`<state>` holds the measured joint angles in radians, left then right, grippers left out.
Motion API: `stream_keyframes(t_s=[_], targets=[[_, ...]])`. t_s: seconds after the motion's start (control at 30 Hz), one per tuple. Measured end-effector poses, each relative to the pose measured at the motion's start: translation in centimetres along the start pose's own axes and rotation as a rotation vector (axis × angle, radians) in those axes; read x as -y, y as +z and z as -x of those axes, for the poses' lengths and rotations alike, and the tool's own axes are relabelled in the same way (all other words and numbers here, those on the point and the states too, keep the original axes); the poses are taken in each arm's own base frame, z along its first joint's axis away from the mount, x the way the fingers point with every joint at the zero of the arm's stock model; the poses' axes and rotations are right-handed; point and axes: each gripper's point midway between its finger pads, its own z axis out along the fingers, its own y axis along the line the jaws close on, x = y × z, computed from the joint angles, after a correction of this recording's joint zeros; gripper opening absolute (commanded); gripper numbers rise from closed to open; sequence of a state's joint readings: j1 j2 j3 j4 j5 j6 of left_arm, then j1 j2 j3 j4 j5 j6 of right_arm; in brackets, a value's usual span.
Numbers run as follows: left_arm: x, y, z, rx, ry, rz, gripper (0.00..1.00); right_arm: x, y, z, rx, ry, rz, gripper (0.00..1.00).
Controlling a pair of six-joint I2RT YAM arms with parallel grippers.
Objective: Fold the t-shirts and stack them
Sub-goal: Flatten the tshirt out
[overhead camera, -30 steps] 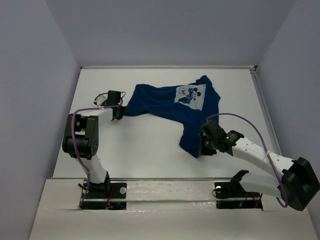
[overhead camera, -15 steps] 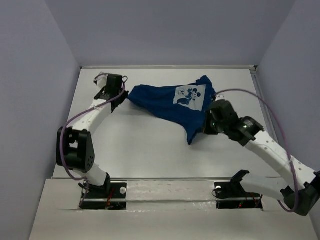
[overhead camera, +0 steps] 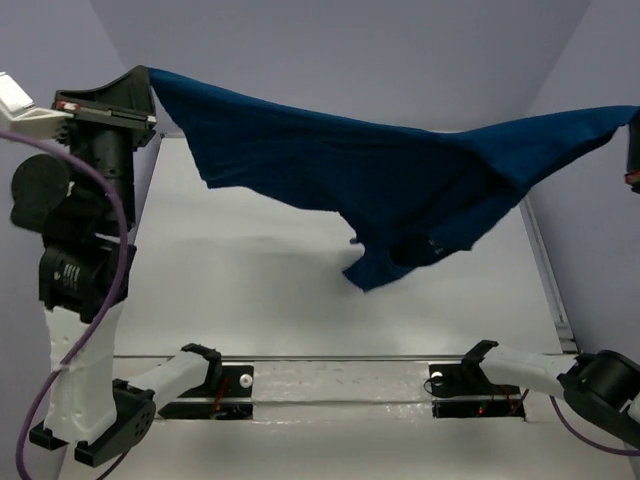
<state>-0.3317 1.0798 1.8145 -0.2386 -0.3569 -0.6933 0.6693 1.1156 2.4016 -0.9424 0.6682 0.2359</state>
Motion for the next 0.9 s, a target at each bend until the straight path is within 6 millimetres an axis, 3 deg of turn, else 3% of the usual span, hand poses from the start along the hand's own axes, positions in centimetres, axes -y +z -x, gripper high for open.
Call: stream_keyframes(t_s=[0.1, 0.17, 0.27, 0.37, 0.5, 0.53, 0.63, 0.73, 0.87, 0.9], targets=[[1.9, -1.8, 3.6, 0.062, -0.006, -0.040, 0.00, 0.9, -0.3, 3.0, 0.095, -0.031, -0.037, 0.00], [2.0, -2.1, 4.3, 0.076, 0.002, -0.037, 0.00, 1.0, 0.4, 3.6, 0.132, -0.098, -0.064, 0.00], [0.9, -1.4, 3.2, 0.051, 0.040, 0.007, 0.00, -0.1, 3.2, 3.1, 0.158, -0.203, -0.097, 0.00], [-1.1, 0.6, 1.0, 0.018, 0.092, 0.070, 0.00, -2.8, 7.8, 1.1, 0.172, -0.339, -0.106, 0.00], [-6.1, 4.1, -3.1, -0.047, 0.165, 0.185, 0.00, -4.7, 15.0, -4.9, 0.108, -0.487, -0.099, 0.00], [-7.6, 4.9, -4.2, -0.066, 0.183, 0.217, 0.00, -4.6, 17.4, -7.5, 0.065, -0.517, -0.088, 0.00], [-13.1, 7.6, -8.8, -0.162, 0.234, 0.321, 0.00, -0.2, 22.9, -15.0, -0.096, -0.576, -0.129, 0.00], [-18.6, 9.9, -12.9, -0.254, 0.264, 0.420, 0.00, 6.1, 26.5, -21.7, -0.269, -0.581, -0.187, 0.00], [-23.3, 12.8, -16.6, -0.324, 0.257, 0.492, 0.00, 10.9, 30.6, -26.3, -0.366, -0.511, -0.234, 0.00], [-23.6, 13.4, -17.0, -0.332, 0.248, 0.495, 0.00, 11.6, 31.5, -26.2, -0.364, -0.487, -0.243, 0.00]])
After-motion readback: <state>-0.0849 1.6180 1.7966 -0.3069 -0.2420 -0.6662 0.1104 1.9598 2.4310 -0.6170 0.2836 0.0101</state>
